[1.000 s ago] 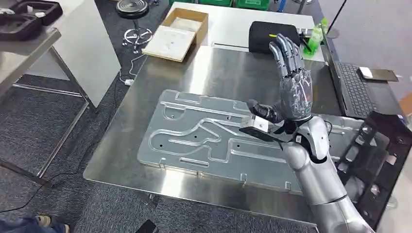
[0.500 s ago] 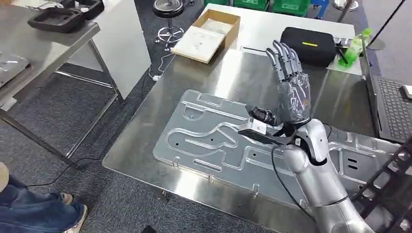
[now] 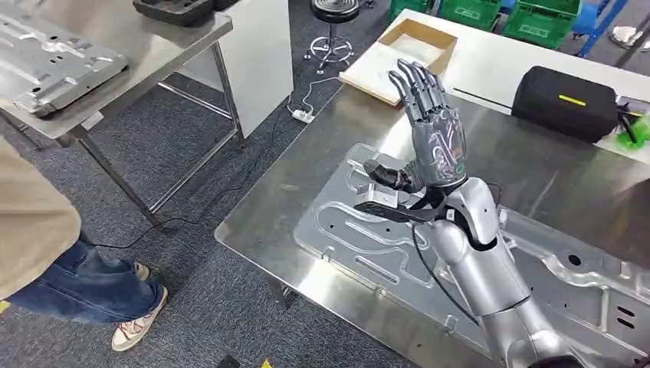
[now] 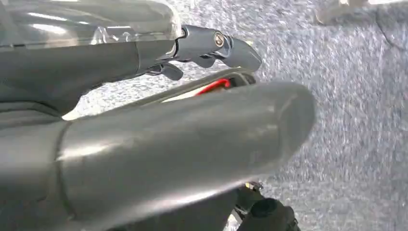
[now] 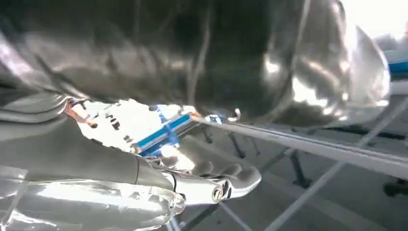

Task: Take the parts from the cabinet and place them on the table.

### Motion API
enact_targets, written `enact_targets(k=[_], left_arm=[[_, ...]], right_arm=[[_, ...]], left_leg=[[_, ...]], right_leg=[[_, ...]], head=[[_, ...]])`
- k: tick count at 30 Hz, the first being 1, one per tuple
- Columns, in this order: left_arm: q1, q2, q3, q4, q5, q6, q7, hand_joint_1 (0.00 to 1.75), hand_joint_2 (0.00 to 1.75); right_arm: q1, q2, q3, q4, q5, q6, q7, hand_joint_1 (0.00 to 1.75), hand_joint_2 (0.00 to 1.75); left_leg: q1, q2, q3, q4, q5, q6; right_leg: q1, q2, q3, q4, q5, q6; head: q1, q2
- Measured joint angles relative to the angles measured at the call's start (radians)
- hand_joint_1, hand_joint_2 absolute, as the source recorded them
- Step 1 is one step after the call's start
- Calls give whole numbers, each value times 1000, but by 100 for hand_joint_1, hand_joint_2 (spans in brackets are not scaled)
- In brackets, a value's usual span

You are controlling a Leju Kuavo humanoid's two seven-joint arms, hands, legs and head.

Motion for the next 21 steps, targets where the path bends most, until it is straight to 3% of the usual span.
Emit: enact_targets(k=[2, 3, 4, 6, 7, 8, 9, 12, 13, 14, 15, 16, 18, 19, 20, 21], left_arm=[[0, -2, 0, 0, -1, 0, 1, 0, 0], [1, -2, 0, 0, -1, 0, 3, 0, 0], [4, -2, 0, 0, -2, 1, 4, 0, 0], [9, -1, 0, 0, -2, 3, 6, 0, 0], [11, -2, 0, 0, -3, 3, 8, 0, 0], [12, -2, 0, 0, -4, 3, 9, 0, 0], [13, -3, 0, 0, -4, 3, 11, 0, 0], [18, -2, 0, 1, -4, 4, 18, 0, 0], [21, -2, 1, 0, -3, 4, 18, 0, 0], [24, 1, 1, 1, -3, 3, 20, 0, 0], [25, 1, 1, 1, -4, 0, 23, 0, 0], [23, 1, 1, 1, -5, 0, 24, 0, 0], [24, 1, 1, 1, -12, -1, 25, 0, 0], [27, 1, 1, 1, -14, -1, 26, 0, 0], [31, 1, 1, 1, -15, -1, 27, 0, 0], [34, 2, 1, 1, -15, 0, 27, 0, 0]], right_arm=[[9, 0, 2, 2, -1, 0, -3, 0, 0], [15, 0, 4, 3, -1, 0, -3, 0, 0], [20, 0, 6, 4, -2, 0, -3, 0, 0], [21, 2, 10, 4, -2, 0, -4, 0, 0], [20, 2, 12, 4, -1, -1, -6, 0, 0], [20, 2, 13, 4, -1, -1, -8, 0, 0], [21, 5, 18, 5, -1, -3, -12, 0, 0], [17, 12, 31, 6, 1, -6, -16, 0, 0], [15, 15, 32, 6, 1, -6, -16, 0, 0], [10, 21, 37, 6, 1, -6, -16, 0, 0], [9, 26, 43, 5, 2, -8, -16, 0, 0], [8, 26, 45, 5, 2, -8, -16, 0, 0], [12, 26, 47, 5, 2, -8, -16, 0, 0], [12, 26, 51, 5, 2, -8, -16, 0, 0], [12, 26, 55, 5, 2, -8, -16, 0, 0], [12, 26, 56, 5, 2, -8, -16, 0, 0]], left_leg=[[0, -26, 0, 1, -1, 7], [-1, -42, 0, 2, -1, 8], [-2, -58, 1, 4, -2, 8], [-2, -86, 1, 10, -4, 6], [-1, -101, 2, 13, -7, 3], [0, -112, 1, 15, -9, 0], [-5, -122, -8, 21, -11, -6], [11, -156, -14, 14, -3, -27], [5, -167, -19, 14, -5, -34], [4, -124, -19, 32, -17, -37], [4, -76, -42, 81, -51, -44], [6, -54, -75, 151, -86, -48], [11, -35, -145, 285, -136, -54], [13, -31, -158, 307, -133, -58], [16, -27, -144, 280, -106, -61], [19, -21, -107, 209, -64, -63]], right_leg=[[-2, 23, -79, 151, -64, 2], [-2, 27, -112, 203, -72, 3], [-2, 28, -123, 209, -55, 2], [-2, 33, -88, 107, 29, -1], [-4, 51, -53, 21, 79, -4], [-4, 83, -31, -42, 98, -8], [-8, 125, -21, -59, 88, -11], [3, 95, -17, -64, 86, -14], [-9, 82, -11, -76, 92, -22], [-7, 67, -3, -83, 94, -26], [-7, 56, 2, -87, 93, -34], [-4, 41, 4, -87, 91, -39], [-2, 12, 5, -86, 87, -40], [-3, -1, 6, -86, 86, -40], [-4, -14, 7, -85, 83, -38], [-6, -27, 10, -83, 80, -34]], head=[[0, 0], [0, 0], [-1, 0], [0, 0], [0, 0], [0, 0], [-1, 0], [0, 0], [-1, 0], [-1, 0], [-9, 0], [-9, 0], [-9, 0], [-9, 0], [-9, 0], [-9, 0]])
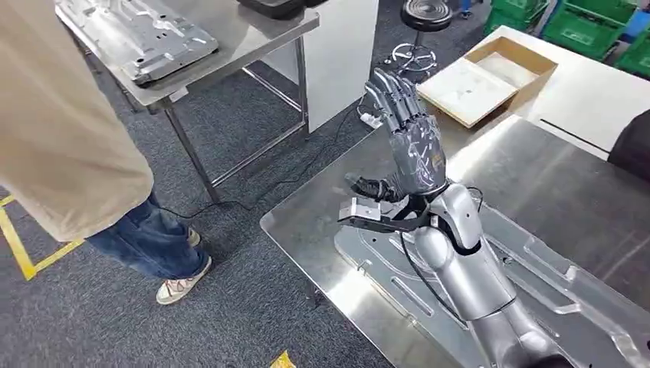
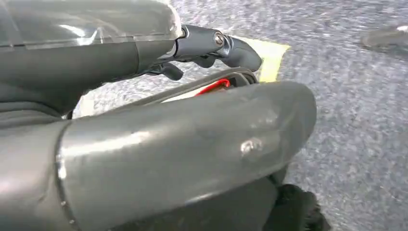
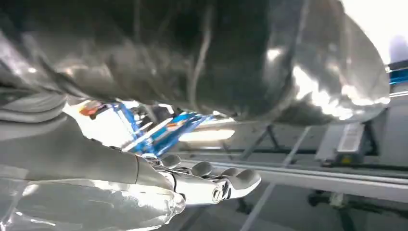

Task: Take the parts from the cabinet and place them on the table.

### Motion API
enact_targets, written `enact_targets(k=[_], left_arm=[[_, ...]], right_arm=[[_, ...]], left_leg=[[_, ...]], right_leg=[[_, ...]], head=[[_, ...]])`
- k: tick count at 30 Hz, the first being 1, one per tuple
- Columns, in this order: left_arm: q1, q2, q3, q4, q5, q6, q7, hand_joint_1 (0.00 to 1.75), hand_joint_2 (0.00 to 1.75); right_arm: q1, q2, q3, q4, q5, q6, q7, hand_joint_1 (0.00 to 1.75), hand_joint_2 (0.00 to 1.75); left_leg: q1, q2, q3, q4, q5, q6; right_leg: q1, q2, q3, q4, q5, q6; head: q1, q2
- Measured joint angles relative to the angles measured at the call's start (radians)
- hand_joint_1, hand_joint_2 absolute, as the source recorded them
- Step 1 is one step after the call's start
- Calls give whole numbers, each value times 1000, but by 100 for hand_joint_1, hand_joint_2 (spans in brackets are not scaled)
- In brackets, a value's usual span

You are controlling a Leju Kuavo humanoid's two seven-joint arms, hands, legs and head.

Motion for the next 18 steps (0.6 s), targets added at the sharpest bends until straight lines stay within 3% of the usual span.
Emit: enact_targets(k=[1, 2, 3, 4, 7, 8, 9, 10, 12, 13, 14, 16, 17, 18], left_arm=[[0, 1, 0, 0, 0, 0, 0, 0, 0], [-3, 1, 0, 0, 0, 0, 0, 0, 0], [-9, 1, 0, 0, 1, 1, 1, 0, 0], [-14, 1, 0, 0, 2, 3, 0, 0, 0], [-13, 4, 0, 0, 6, 7, 1, 0, 0], [-9, 6, 1, 0, 10, 7, 0, 0, 0], [-10, 7, 1, 0, 13, 7, 0, 0, 0], [-15, 8, 1, 0, 14, 7, -1, 0, 0], [-18, 9, 2, 0, 19, 8, -4, 0, 0], [-18, 9, 2, 0, 21, 8, -6, 0, 0], [-16, 10, 2, 0, 21, 9, -8, 0, 0], [-14, 12, 3, 0, 21, 11, -10, 0, 0], [-13, 12, 3, 0, 21, 13, -13, 0, 0], [-13, 11, 3, 0, 22, 13, -15, 0, 0]], right_arm=[[-2, 0, 1, -1, 0, 0, 0, 0, 0], [-4, 2, 2, -3, 0, 0, 0, 0, 0], [-8, 4, 3, -3, -1, -1, 0, 0, 0], [-11, 4, 4, -5, -1, 0, 0, 0, 0], [-19, 12, 19, -7, -1, 0, 0, 0, 0], [-20, 15, 23, -11, 0, -1, 0, 0, 0], [-22, 15, 23, -11, -1, -1, 0, 0, 0], [-23, 15, 26, -13, -1, -2, 0, 0, 0], [-17, 15, 29, -13, -1, -2, 0, 0, 0], [-15, 15, 32, -13, -1, -2, 0, 0, 0], [-14, 14, 34, -13, -1, -3, 0, 0, 0], [-15, 14, 34, -14, -4, -4, 0, 0, 0], [-16, 14, 34, -17, -5, -4, 0, 0, 0], [-16, 14, 34, -19, -5, -5, 0, 0, 0]], left_leg=[[1, 13, 45, -83, 40, 0], [-1, 51, 88, -158, 68, 4], [-15, 73, 105, -191, 52, 3], [-12, 63, 100, -191, 54, 21], [-15, 32, 100, -198, 55, 38], [-8, 25, 108, -206, 60, 45], [-8, 16, 110, -208, 61, 49], [-8, 7, 109, -208, 61, 55], [-10, -16, 109, -208, 61, 63], [-11, -31, 110, -207, 60, 63], [-11, -44, 110, -205, 60, 62], [-11, -72, 111, -201, 58, 60], [-11, -85, 112, -199, 56, 57], [-10, -93, 107, -197, 55, 54]], right_leg=[[-1, -11, 4, 2, -4, 4], [2, -20, 8, 3, -9, 10], [10, -30, 8, 7, -14, 18], [11, -37, 10, 6, -15, 23], [11, -69, 23, 0, -20, 39], [3, -36, 22, 11, -33, 46], [1, 11, 7, 47, -57, 46], [1, 31, -27, 115, -94, 45], [2, 50, -104, 261, -148, 45], [2, 53, -127, 293, -146, 45], [2, 54, -128, 279, -121, 43], [2, 65, -77, 147, -28, 36], [1, 91, -42, 66, 14, 31], [0, 139, -28, 34, 7, 24]], head=[[0, 0], [0, 0], [0, 0], [3, 0], [2, 0], [2, 0], [2, 0], [2, 0], [2, 0], [3, 0], [2, 0], [2, 0], [2, 0], [2, 0]])
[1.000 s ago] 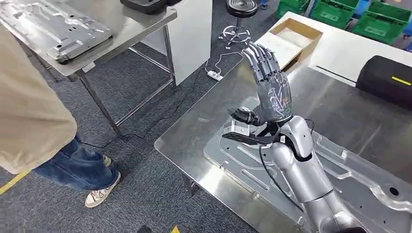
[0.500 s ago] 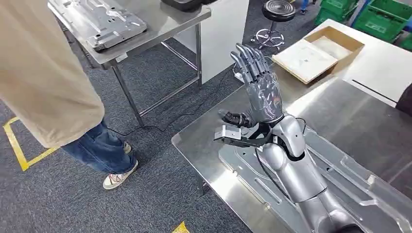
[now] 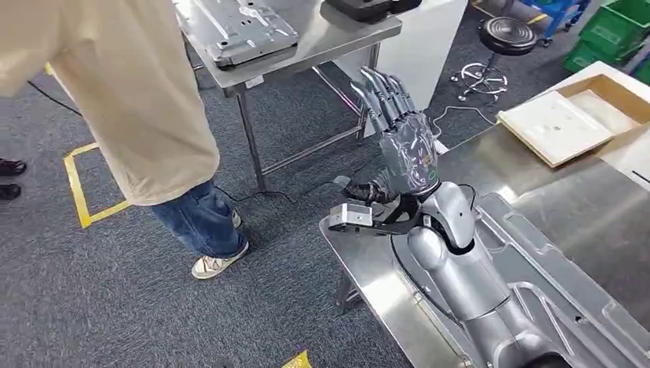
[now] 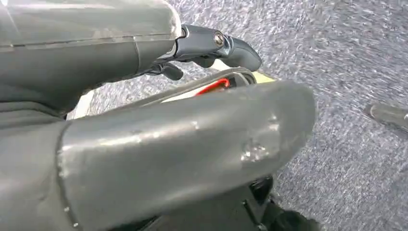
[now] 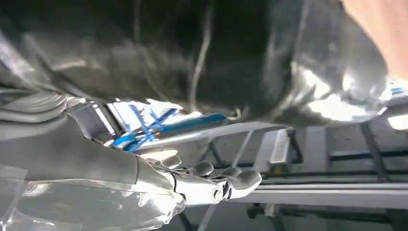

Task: Take the parts from the cabinet and place them on the table.

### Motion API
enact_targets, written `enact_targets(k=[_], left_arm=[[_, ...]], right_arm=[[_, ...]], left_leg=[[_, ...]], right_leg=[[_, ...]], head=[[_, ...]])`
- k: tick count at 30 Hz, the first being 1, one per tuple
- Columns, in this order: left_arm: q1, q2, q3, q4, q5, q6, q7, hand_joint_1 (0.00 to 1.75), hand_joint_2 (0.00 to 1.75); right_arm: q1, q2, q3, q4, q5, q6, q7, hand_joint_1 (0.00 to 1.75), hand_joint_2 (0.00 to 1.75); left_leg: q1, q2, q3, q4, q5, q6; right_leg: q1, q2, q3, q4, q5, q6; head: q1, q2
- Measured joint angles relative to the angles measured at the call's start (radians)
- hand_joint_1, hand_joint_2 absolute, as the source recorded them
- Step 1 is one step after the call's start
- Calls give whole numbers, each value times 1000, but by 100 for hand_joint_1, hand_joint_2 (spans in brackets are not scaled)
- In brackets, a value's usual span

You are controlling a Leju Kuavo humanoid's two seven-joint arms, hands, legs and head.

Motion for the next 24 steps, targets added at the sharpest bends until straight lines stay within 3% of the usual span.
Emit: enact_targets(k=[1, 2, 4, 5, 6, 7, 9, 10, 11, 13, 14, 15, 17, 19, 20, 21, 22, 24], left_arm=[[-3, 1, 0, 0, 0, 0, -1, 0, 0], [-4, 1, 1, 0, 2, 1, -4, 0, 0], [-1, 2, 5, 0, 3, 2, -6, 0, 0], [0, 7, 6, 0, 4, 3, -7, 0, 0], [1, 7, 7, 0, 6, 2, -9, 0, 0], [-2, 7, 7, 0, 9, 3, -10, 0, 0], [-6, 9, 7, 0, 11, 3, -10, 0, 0], [-6, 9, 8, 0, 12, 5, -11, 0, 0], [-3, 10, 8, 0, 13, 5, -12, 0, 0], [2, 15, 10, 0, 13, 5, -13, 0, 0], [2, 15, 12, 0, 14, 5, -13, 0, 0], [1, 16, 13, 0, 14, 5, -13, 0, 0], [-2, 16, 14, 0, 14, 5, -14, 0, 0], [6, 18, 15, 0, 13, 5, -15, 0, 0], [8, 21, 16, 0, 13, 5, -16, 0, 0], [14, 22, 16, 0, 13, 5, -17, 0, 0], [13, 24, 16, 0, 13, 5, -18, 0, 0], [10, 26, 17, 0, 13, 5, -18, 0, 0]], right_arm=[[0, 0, 0, -1, -2, -1, 0, 0, 0], [1, 0, 1, -1, -3, -1, 0, 0, 0], [-2, 0, 6, -3, -6, -3, 0, 0, 0], [-2, 3, 10, -4, -7, -3, 0, 0, 0], [-2, 5, 13, -4, -7, -4, 0, 0, 0], [-2, 6, 14, -6, -8, -5, 0, 0, 0], [5, 6, 14, -6, -8, -6, 0, 0, 0], [9, 6, 15, -6, -8, -6, 0, 0, 0], [13, 6, 15, -6, -8, -6, 0, 0, 0], [17, 6, 16, -6, -8, -7, -2, 0, 0], [17, 6, 16, -6, -9, -7, -2, 0, 0], [17, 6, 17, -6, -8, -8, -2, 0, 0], [16, 6, 17, -6, -10, -11, -2, 0, 0], [19, 8, 17, -6, -15, -21, -5, 0, 0], [21, 9, 17, -8, -17, -26, -6, 0, 0], [22, 9, 17, -8, -21, -30, -10, 0, 0], [23, 9, 17, -9, -26, -39, -17, 0, 0], [37, 9, 17, -7, -30, -43, -22, 0, 0]], left_leg=[[-4, -13, -6, 7, -2, -7], [4, -20, -10, 4, 2, -14], [5, -43, -12, -2, 6, -30], [7, -32, -14, 3, 1, -33], [-2, 28, -21, 28, -18, -38], [1, 58, -48, 85, -53, -42], [5, 81, -120, 230, -118, -49], [6, 84, -143, 275, -127, -52], [6, 87, -143, 272, -113, -54], [9, 98, -79, 152, -38, -55], [9, 117, -32, 66, 1, -53], [0, 162, -6, 15, -11, -50], [-7, 146, -8, 10, -6, -26], [-9, 125, -10, 9, -7, -18], [-5, 115, 1, 0, -2, -8], [-1, 106, 3, -5, -1, -5], [-1, 100, 3, -5, -1, 2], [-1, 78, 3, -5, 0, 8]], right_leg=[[-2, 2, 4, -21, -1, 2], [4, -9, 3, -18, -1, 1], [7, -28, 7, -23, 1, -9], [-6, -44, 14, -34, 6, -17], [-3, -53, 20, -38, 5, -21], [-2, -67, 22, -38, 4, -25], [4, -95, 23, -35, -1, -29], [4, -109, 23, -34, -3, -29], [4, -122, 24, -32, -6, -29], [3, -145, 30, -28, -14, -24], [2, -155, 35, -25, -19, -21], [5, -165, 39, -25, -24, -15], [14, -181, 39, -23, -27, -6], [16, -199, 48, -29, -29, 4], [14, -202, 49, -28, -37, 14], [7, -154, 48, -9, -54, 18], [4, -119, 24, 43, -87, 18], [5, -91, -54, 194, -152, 18]], head=[[-1, 0], [0, 0], [0, 0], [0, 0], [-3, 0], [-6, 0], [-6, 0], [-6, 0], [-6, 0], [-6, 0], [-6, 0], [-6, 0], [-6, 0], [-6, 0], [-6, 0], [-6, 0], [-5, 0], [-5, 0]])
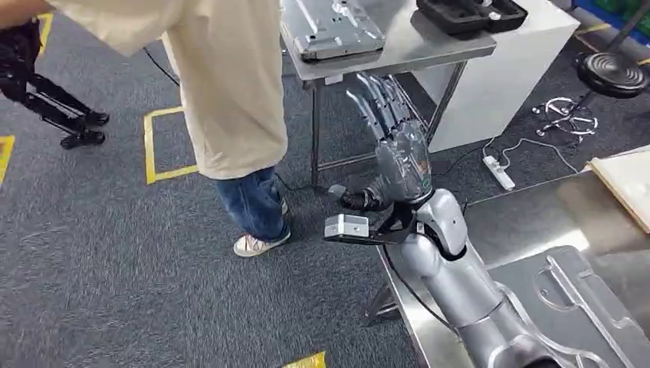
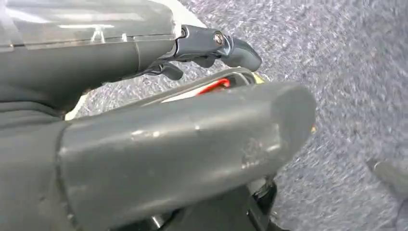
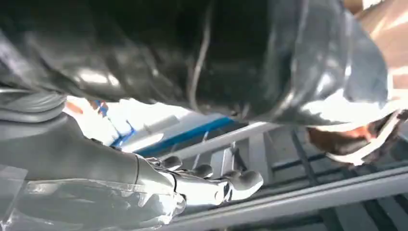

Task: Take the parts from the cabinet and place them on the table.

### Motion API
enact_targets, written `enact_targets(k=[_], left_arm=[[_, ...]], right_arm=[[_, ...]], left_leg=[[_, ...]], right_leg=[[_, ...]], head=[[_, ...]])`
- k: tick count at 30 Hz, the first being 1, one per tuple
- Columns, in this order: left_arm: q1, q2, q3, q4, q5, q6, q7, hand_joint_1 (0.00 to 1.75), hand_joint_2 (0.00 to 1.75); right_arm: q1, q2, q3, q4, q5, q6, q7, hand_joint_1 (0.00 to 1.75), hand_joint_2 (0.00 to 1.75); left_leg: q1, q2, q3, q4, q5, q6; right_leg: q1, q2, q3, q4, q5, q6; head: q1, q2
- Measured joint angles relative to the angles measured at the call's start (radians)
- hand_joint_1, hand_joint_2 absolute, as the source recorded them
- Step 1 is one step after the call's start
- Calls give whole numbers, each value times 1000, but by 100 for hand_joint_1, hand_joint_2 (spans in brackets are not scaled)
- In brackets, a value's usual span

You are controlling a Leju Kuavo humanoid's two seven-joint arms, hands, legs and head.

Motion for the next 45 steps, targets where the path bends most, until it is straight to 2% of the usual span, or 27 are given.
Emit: enact_targets(k=[2, 5, 6, 7, 10, 11, 13, 15, 17, 18, 20, 21, 22, 23, 26, 27, 28, 29, 31, 32, 34, 36, 37, 41, 42, 43, 45], left_arm=[[1, 1, 2, 0, 0, 0, 0, 0, 0], [3, 3, 4, 0, 0, 0, 0, 0, 0], [1, 3, 4, 0, 1, 0, 0, 0, 0], [-2, 2, 4, 0, 1, 0, 0, 0, 0], [-5, 3, 6, 0, 2, 0, -1, 0, 0], [-4, 6, 7, 0, 3, 0, -1, 0, 0], [-3, 6, 7, 0, 3, 0, -3, 0, 0], [-11, 6, 7, 0, 4, 0, -4, 0, 0], [-10, 5, 7, 0, 4, 0, -5, 0, 0], [-8, 5, 7, 0, 4, 0, -6, 0, 0], [-5, 6, 7, 0, 5, 1, -7, 0, 0], [-5, 7, 7, 0, 5, 1, -7, 0, 0], [-8, 6, 7, 0, 6, 1, -9, 0, 0], [-9, 6, 7, 0, 6, 1, -10, 0, 0], [4, 6, 8, 0, 6, 1, -10, 0, 0], [10, 6, 8, 0, 3, 3, -10, 0, 0], [13, 6, 8, 0, 1, 3, -9, 0, 0], [13, 6, 8, 0, 1, 3, -9, 0, 0], [12, 5, 8, 0, 1, 3, -9, 0, 0], [14, 5, 8, 0, 0, 3, -9, 0, 0], [19, 6, 8, 0, 0, 3, -10, 0, 0], [18, 6, 8, 0, 0, 3, -10, 0, 0], [18, 5, 8, 0, 0, 4, -10, 0, 0], [20, 5, 8, 0, 0, 4, -11, 0, 0], [21, 9, 8, 0, 0, 5, -11, 0, 0], [22, 10, 8, 0, 0, 5, -11, 0, 0], [17, 10, 8, 0, 4, 9, -15, 0, 0]], right_arm=[[15, 0, 0, 2, 0, -2, -2, 0, 0], [17, 0, 0, 2, -1, -6, -4, 0, 0], [17, 0, 0, 1, -1, -10, -9, 0, 0], [18, 0, 0, 1, -1, -11, -11, 0, 0], [18, 5, 0, 0, -1, -14, -15, 0, 0], [17, 8, 0, 0, -2, -14, -17, 0, 0], [12, 18, 0, 0, -3, -14, -20, 0, 0], [11, 18, 0, 0, -13, -14, -21, 0, 0], [12, 20, 0, 0, -21, -13, -23, 0, 0], [12, 22, 0, 0, -22, -11, -24, 0, 0], [11, 24, 0, -1, -28, -6, -27, 0, 0], [10, 25, 0, -1, -31, -4, -29, 0, 0], [8, 26, 0, -2, -33, -3, -30, 0, 0], [7, 26, 0, -2, -33, -3, -30, 0, 0], [9, 29, 0, -2, -34, -5, -35, 0, 0], [13, 29, 0, -2, -34, -6, -35, 0, 0], [22, 29, 0, -2, -35, -10, -35, 0, 0], [31, 29, 0, -2, -35, -13, -38, 0, 0], [52, 29, 0, 2, -35, -14, -38, 0, 0], [58, 29, 0, 4, -35, -14, -38, 0, 0], [63, 27, 0, 7, -35, -14, -38, 0, 0], [63, 27, 0, 7, -34, -14, -38, 0, 0], [63, 27, 0, 7, -34, -14, -38, 0, 0], [63, 28, 0, 7, -34, -14, -38, 0, 0], [62, 29, 0, 7, -34, -15, -38, 0, 0], [63, 29, 0, 7, -33, -15, -38, 0, 0], [64, 29, 0, 7, -33, -16, -38, 0, 0]], left_leg=[[-1, -28, 1, 1, -1, 1], [-1, -68, 4, 4, -2, -1], [0, -79, 3, 5, -2, -2], [-4, -88, -5, 9, -3, -9], [8, -126, -16, 6, 4, -31], [6, -134, -22, 7, 3, -38], [1, -36, -39, 62, -34, -48], [7, -3, -111, 211, -104, -54], [12, 4, -153, 289, -116, -60], [16, 8, -141, 264, -92, -64], [19, 31, -62, 119, -14, -66], [18, 67, -20, 42, 11, -65], [1, 97, -6, 20, -10, -63], [4, 85, -10, 18, -6, -46], [3, 51, -11, 13, -6, -29], [9, 43, -6, 5, -1, -20], [9, 35, -5, 4, -1, -16], [9, 26, -6, 4, 0, -10], [7, 1, -7, 4, 0, -5], [5, -12, -6, 4, -1, -4], [5, -39, -4, 5, -1, -4], [4, -65, 0, 5, -1, -6], [4, -73, -3, 7, -2, -9], [9, -114, -14, 1, 5, -42], [10, -102, -16, 7, 1, -43], [4, -48, -24, 31, -17, -49], [9, -7, -84, 155, -85, -59]], right_leg=[[0, 5, -47, 71, -1, -1], [0, 27, 21, -111, 131, -14], [0, 66, 48, -178, 160, -21], [-5, 115, 54, -198, 150, -26], [5, 84, 59, -211, 150, -24], [-7, 72, 64, -220, 155, -31], [-7, 44, 73, -229, 156, -39], [-3, 10, 76, -228, 153, -48], [-3, -21, 77, -228, 149, -48], [-3, -35, 78, -227, 147, -47], [-6, -59, 85, -222, 139, -39], [-6, -70, 89, -219, 133, -33], [3, -79, 89, -216, 128, -25], [5, -86, 90, -215, 125, -19], [7, -120, 105, -224, 121, -5], [0, -97, 105, -214, 109, 5], [-3, -45, 92, -180, 82, 6], [-3, -22, 61, -117, 45, 5], [-2, 1, -17, 34, -14, 4], [-2, 5, -39, 71, -16, 3], [-2, 9, -25, 15, 44, -3], [-2, 38, 49, -152, 140, -15], [-1, 89, 66, -199, 143, -23], [6, 61, 77, -219, 142, -31], [-7, 46, 83, -232, 148, -38], [-5, 35, 90, -237, 149, -40], [-1, 9, 92, -235, 146, -48]], head=[[0, 0], [0, 0], [0, 0], [0, 0], [0, 0], [0, 0], [-5, 0], [-5, 0], [-5, 0], [-5, 0], [-5, 0], [-5, 0], [-6, 0], [-3, 0], [-4, 0], [-4, 0], [-3, 0], [-3, 0], [-3, 0], [-3, 0], [-3, 0], [-3, 0], [-3, 0], [-3, 0], [-3, 0], [-5, 0], [-6, 0]])
